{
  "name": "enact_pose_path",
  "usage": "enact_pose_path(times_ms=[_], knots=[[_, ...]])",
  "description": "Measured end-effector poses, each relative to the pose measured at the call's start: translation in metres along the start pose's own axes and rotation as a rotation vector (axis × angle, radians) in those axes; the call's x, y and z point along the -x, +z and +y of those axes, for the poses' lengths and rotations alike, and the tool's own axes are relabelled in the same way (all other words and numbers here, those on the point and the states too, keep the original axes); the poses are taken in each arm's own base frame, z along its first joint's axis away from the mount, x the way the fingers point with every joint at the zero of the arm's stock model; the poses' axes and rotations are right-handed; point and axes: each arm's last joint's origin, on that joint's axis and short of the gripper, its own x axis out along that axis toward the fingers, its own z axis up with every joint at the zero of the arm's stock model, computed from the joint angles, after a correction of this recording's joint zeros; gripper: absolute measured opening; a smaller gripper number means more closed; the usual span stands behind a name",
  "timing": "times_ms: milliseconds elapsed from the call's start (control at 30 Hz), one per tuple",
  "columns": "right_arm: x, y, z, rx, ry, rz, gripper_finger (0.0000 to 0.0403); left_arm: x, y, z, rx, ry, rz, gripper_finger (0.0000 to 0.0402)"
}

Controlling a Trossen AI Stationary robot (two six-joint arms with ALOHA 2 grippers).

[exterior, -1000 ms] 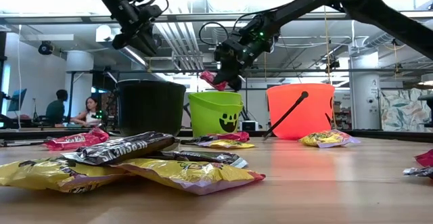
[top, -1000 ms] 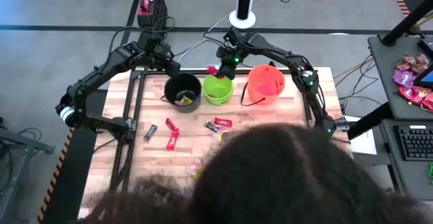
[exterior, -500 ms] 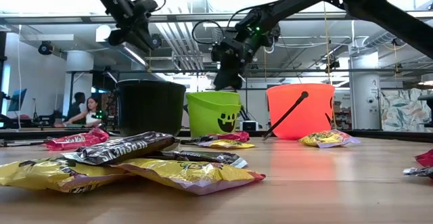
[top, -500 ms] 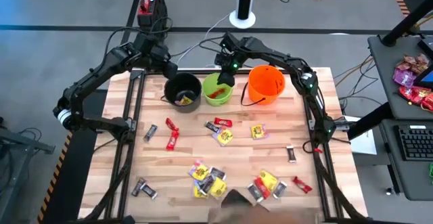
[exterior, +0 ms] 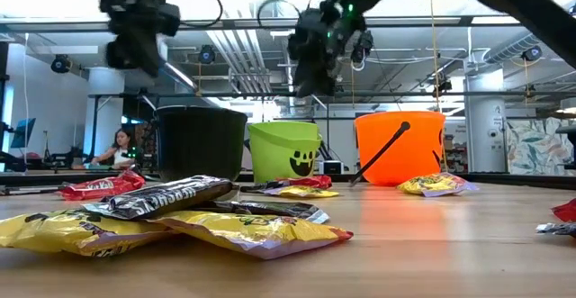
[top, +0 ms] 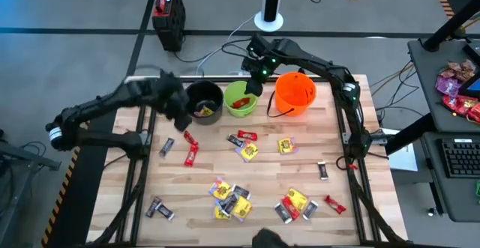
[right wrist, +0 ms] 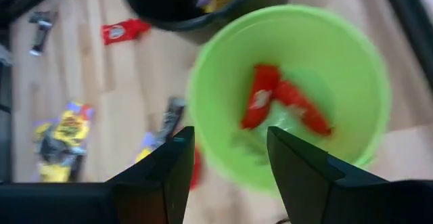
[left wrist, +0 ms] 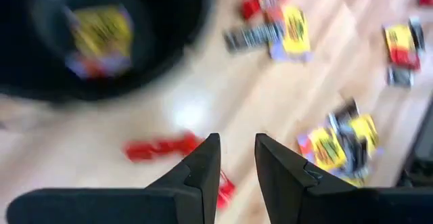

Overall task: Sort candy by brand, put in halloween buckets
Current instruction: Put the brown chocolate bar into the orange bucket

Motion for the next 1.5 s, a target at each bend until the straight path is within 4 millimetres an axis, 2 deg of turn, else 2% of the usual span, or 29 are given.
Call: enact_pose_path(times_ms=[267, 400, 500, 600, 700, 1000, 1133, 1500], knots=[[0.008, -0.013, 0.090, 0.016, -0.069, 0.103, 0.0180, -0.038, -0.064, -0.018, 0.101, -0.062, -0.040, 0.0077], [0.011, -0.021, 0.122, 0.049, -0.102, 0.112, 0.0182, -0.051, -0.084, -0.010, 0.254, 0.099, -0.021, 0.0077], [0.010, -0.026, 0.135, 0.057, -0.153, 0.112, 0.0186, -0.057, -0.091, 0.001, 0.399, 0.245, 0.033, 0.0077], [0.007, -0.029, 0.140, 0.035, -0.176, 0.119, 0.0191, -0.059, -0.095, 0.011, 0.494, 0.388, 0.118, 0.0077], [0.003, -0.031, 0.142, 0.038, -0.180, 0.123, 0.0196, -0.065, -0.091, 0.012, 0.452, 0.392, 0.140, 0.0078], [0.000, -0.028, 0.140, 0.066, -0.178, 0.106, 0.0201, -0.090, -0.084, 0.032, 0.349, 0.592, 0.255, 0.0078], [0.000, -0.026, 0.138, 0.084, -0.178, 0.093, 0.0201, -0.103, -0.078, 0.039, 0.315, 0.619, 0.300, 0.0082], [0.001, -0.026, 0.136, 0.082, -0.180, 0.093, 0.0201, -0.119, -0.077, 0.045, 0.263, 0.643, 0.406, 0.0175]])
